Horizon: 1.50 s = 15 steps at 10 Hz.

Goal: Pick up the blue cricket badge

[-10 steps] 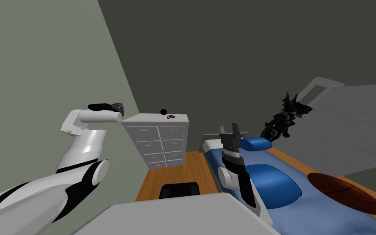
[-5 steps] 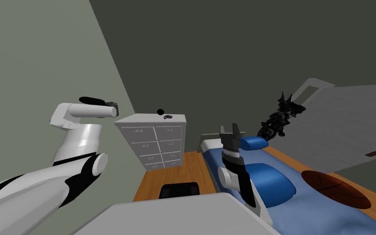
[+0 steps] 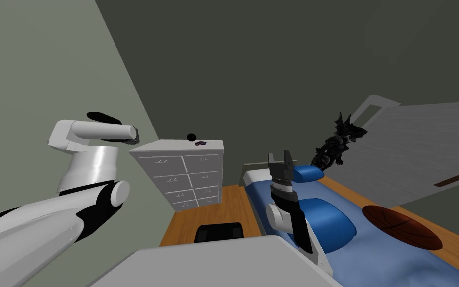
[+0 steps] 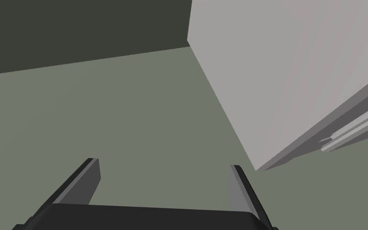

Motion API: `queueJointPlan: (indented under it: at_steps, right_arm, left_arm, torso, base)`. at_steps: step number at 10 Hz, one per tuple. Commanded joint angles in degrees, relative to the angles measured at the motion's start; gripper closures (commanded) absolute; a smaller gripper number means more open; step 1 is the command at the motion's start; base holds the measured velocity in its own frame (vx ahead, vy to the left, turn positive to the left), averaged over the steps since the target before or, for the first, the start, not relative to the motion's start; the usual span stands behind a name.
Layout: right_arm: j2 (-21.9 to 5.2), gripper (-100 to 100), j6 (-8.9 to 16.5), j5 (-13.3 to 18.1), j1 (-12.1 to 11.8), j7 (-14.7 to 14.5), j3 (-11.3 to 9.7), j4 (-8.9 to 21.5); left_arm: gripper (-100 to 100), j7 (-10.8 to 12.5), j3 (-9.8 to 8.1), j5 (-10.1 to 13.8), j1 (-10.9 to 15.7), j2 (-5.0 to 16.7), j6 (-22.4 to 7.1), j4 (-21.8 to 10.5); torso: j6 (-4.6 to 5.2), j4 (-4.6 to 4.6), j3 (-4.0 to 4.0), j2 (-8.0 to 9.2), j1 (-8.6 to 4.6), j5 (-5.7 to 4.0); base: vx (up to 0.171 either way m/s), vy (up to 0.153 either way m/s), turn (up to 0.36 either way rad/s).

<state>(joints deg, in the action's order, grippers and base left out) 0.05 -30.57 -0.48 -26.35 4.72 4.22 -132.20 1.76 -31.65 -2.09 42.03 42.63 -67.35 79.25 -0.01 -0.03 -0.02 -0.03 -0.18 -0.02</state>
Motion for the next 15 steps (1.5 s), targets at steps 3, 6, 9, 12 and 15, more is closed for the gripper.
queueJointPlan:
  at_steps: [3, 6, 9, 12, 15]
  right_arm:
    - [0.00, 0, 0.00, 0.00, 0.00, 0.00, 0.00, 0.00]
    - [0.00, 0, 0.00, 0.00, 0.00, 0.00, 0.00, 0.00]
    - [0.01, 0, 0.00, 0.00, 0.00, 0.00, -0.01, 0.00]
    - [0.00, 0, 0.00, 0.00, 0.00, 0.00, 0.00, 0.00]
    - [0.01, 0, 0.00, 0.00, -0.01, 0.00, 0.00, 0.00]
  left_arm:
    - [-100, 0.53, -2.26, -0.83, 4.69, 3.91, -5.89, -5.57]
    - [-100, 0.92, -3.18, -1.37, 7.05, 5.76, -10.13, -9.35]
    - [-100, 1.35, -4.02, -1.91, 9.15, 7.56, -14.69, -13.15]
    - [-100, 1.80, -4.79, -2.47, 11.07, 9.30, -18.45, -16.24]
    - [-100, 2.75, -6.09, -3.56, 14.41, 12.54, -22.96, -21.92]
  torso:
    - [0.02, -0.02, -0.05, -0.08, -0.17, -0.04]
    - [0.00, -0.02, -0.03, -0.05, -0.07, -0.02]
    - [0.04, -0.04, -0.10, -0.18, -0.29, -0.07]
    - [0.03, -0.02, -0.04, -0.07, -0.11, -0.03]
    - [0.02, -0.05, -0.12, -0.20, -0.27, -0.07]
  base:
    - [0.044, -0.088, -0.083]
    - [0.035, -0.070, -0.052]
    - [0.057, -0.097, -0.078]
    - [0.035, -0.064, -0.063]
    - [0.076, -0.113, -0.097]
